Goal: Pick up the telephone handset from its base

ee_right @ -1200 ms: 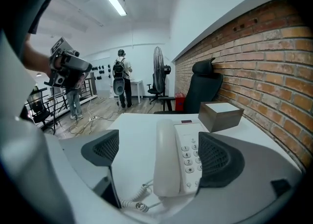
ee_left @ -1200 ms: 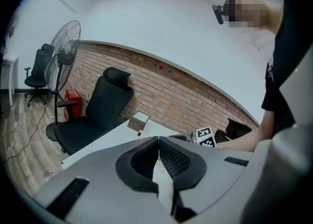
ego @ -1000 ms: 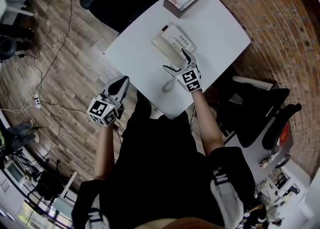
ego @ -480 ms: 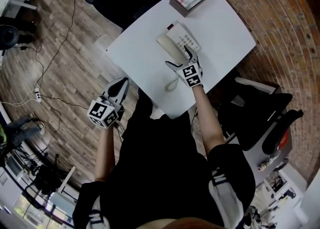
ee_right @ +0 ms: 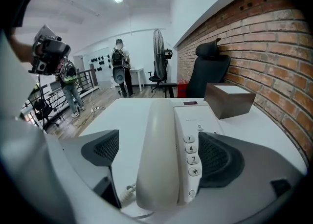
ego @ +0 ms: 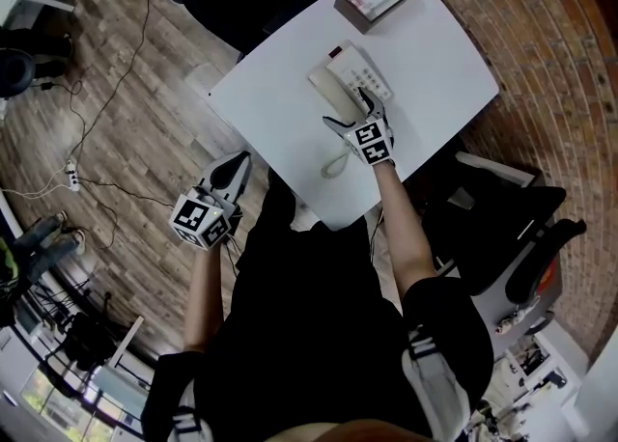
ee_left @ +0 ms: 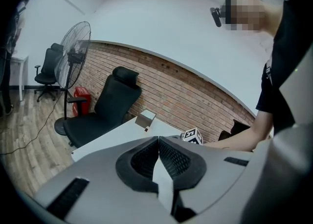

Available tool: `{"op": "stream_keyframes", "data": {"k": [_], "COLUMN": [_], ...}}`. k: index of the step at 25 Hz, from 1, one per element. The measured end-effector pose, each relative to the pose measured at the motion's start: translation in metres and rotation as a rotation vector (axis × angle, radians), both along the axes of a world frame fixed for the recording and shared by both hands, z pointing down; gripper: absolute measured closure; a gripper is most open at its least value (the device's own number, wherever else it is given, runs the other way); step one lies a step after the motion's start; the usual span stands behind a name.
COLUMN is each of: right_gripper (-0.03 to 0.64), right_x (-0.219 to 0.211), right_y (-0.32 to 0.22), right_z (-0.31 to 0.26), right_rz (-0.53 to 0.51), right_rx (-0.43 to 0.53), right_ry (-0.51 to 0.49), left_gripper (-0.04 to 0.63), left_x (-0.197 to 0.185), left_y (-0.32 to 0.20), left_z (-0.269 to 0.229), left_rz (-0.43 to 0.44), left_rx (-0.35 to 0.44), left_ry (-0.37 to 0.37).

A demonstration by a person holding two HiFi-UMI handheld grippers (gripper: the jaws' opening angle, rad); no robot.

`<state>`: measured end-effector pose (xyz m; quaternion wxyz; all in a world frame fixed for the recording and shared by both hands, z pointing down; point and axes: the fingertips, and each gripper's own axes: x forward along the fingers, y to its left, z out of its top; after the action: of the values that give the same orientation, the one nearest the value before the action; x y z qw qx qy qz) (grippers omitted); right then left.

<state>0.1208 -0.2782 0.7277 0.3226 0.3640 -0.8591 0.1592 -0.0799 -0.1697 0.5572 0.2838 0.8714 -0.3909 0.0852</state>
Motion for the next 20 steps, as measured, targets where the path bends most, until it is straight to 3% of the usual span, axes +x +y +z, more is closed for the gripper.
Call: {"op": "stream_keyframes", "data": {"k": [8, 20], "right_gripper": [0.123, 0.256], "right_x": [-0.004, -0.008], "right_y": [-0.008, -0.003], "right_z": [0.008, 0.021], "right_rz": [-0.010, -0.044], "right_rx": [-0.018, -0.078], "right_ry": [0.021, 0.057], "left_gripper": [0.576, 0.577], "left_x": [-0.004, -0.008], "left_y": [0.002, 0.003], "left_z": [0.005, 0.008], "left_rz": [-0.010, -0.013], "left_rx": [-0.012, -0.020], "left_ry": [-0.003, -0.003]}}
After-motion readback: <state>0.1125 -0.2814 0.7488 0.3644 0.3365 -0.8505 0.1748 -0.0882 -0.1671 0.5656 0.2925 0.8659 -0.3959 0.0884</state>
